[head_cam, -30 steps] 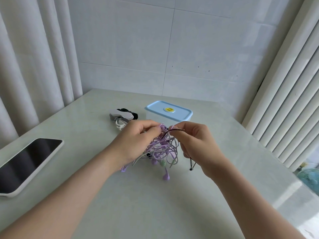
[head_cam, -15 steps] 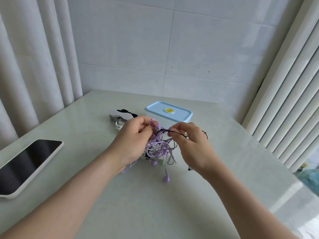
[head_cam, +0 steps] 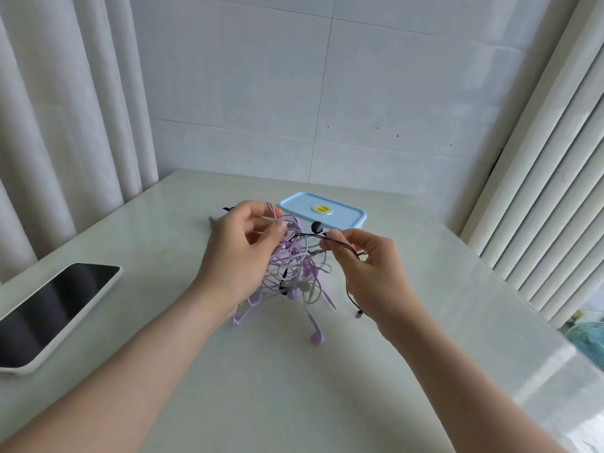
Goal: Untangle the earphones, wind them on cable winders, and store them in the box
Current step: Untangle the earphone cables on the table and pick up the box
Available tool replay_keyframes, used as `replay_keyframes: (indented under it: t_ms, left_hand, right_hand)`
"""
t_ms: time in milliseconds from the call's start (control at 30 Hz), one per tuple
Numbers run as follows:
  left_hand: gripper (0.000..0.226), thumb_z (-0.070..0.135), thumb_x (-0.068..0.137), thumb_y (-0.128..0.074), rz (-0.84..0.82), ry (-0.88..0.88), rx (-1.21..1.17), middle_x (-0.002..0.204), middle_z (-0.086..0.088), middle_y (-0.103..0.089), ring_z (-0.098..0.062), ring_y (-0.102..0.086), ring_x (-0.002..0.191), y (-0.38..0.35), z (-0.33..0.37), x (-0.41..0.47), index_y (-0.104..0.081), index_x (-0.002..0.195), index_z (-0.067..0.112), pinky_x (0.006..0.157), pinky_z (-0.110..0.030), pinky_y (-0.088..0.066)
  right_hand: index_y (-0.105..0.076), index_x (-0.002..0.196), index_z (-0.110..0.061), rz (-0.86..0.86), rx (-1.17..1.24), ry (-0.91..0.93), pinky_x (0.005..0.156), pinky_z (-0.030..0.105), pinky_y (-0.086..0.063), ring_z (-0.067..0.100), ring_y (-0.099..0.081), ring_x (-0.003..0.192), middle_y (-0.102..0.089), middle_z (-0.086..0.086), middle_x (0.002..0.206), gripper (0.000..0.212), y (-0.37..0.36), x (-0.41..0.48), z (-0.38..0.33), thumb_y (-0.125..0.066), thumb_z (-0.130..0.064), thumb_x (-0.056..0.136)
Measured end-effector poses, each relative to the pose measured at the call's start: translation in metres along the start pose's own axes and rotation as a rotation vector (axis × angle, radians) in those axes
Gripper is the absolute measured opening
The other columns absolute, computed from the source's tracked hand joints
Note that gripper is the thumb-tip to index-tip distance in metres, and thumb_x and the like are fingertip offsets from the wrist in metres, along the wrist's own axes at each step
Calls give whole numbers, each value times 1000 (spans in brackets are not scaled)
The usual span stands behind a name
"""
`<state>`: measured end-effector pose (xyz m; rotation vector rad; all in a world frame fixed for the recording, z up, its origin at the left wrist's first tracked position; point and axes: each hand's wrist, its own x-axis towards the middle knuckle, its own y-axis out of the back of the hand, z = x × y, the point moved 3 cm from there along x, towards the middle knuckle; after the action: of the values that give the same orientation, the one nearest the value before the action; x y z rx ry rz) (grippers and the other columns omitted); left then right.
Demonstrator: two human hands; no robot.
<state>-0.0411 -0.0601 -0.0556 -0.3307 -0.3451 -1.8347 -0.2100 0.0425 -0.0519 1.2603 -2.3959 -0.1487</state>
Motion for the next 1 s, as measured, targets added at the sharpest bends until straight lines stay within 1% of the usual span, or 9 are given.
replay_keyframes:
  t_ms: [100,200,300,367,500,633,700,833,1000]
  left_hand:
    - [17,25,97,-75,123,-134,123,88,5,-76,-5,-69,76,9,7,1,-63,104,16,71,-21,-51]
    - [31,30,95,-77,156,-223,239,83,9,-73,-4,-66,73,11,11,-1,-54,103,12,67,-15,-47]
    - [35,34,97,-72,40,-176,252,84,9,-77,-7,-66,72,5,9,-3,-45,107,13,70,-23,-49]
    - [19,34,103,-64,-41,-147,234,86,7,-78,-12,-68,76,1,8,-4,-52,104,18,73,-33,-51]
    - [29,10,100,-54,-206,-132,384,76,3,-73,-10,-64,69,-5,5,-9,-74,88,27,70,-31,-51]
    - [32,-3,87,-65,-146,-316,548,109,8,-64,-11,-60,105,-8,4,-11,-74,93,27,94,-14,-43]
    - [28,1,82,-77,-89,-416,631,109,6,-53,-18,-49,104,-7,5,-11,-72,93,26,93,-14,-35]
    - [28,5,74,-87,-122,-527,664,83,10,-54,-14,-51,81,-6,7,-9,-73,84,26,75,-33,-47]
    - [17,28,82,-87,-218,-472,609,82,15,-64,5,-57,75,-14,-5,-13,-75,94,25,69,-18,-45]
  right_hand:
    - [-76,94,-28,60,-62,8,54,23,-36,12,-43,49,-52,-7,56,9,7,2,3,-70,-23,98]
    - [-75,88,-22,18,-73,-17,52,24,-32,21,-35,52,-43,6,56,18,12,1,1,-62,-8,89]
    - [-75,85,-15,-93,18,-18,53,30,-19,25,-22,61,-27,18,67,6,15,-2,-11,-73,-18,89]
    - [-78,86,-15,-128,123,1,57,38,-17,27,-19,64,-24,17,68,17,14,-3,-14,-77,-30,94]
    - [-75,85,-13,1,153,40,52,36,-34,22,-36,55,-42,5,60,24,15,-1,-14,-64,-25,103]
    - [-61,92,-6,-4,237,-13,55,37,-55,28,-70,66,-71,19,83,24,13,1,-13,-47,-16,108]
    - [-58,95,-8,-1,252,-21,59,39,-58,31,-73,71,-73,20,91,25,10,0,-12,-41,-18,111]
    - [-57,99,-11,47,228,16,68,45,-62,34,-76,77,-75,17,94,29,8,-2,-11,-34,-21,114]
    - [-50,94,-12,107,221,76,76,48,-63,29,-78,84,-79,13,92,32,10,-2,-12,-29,-23,115]
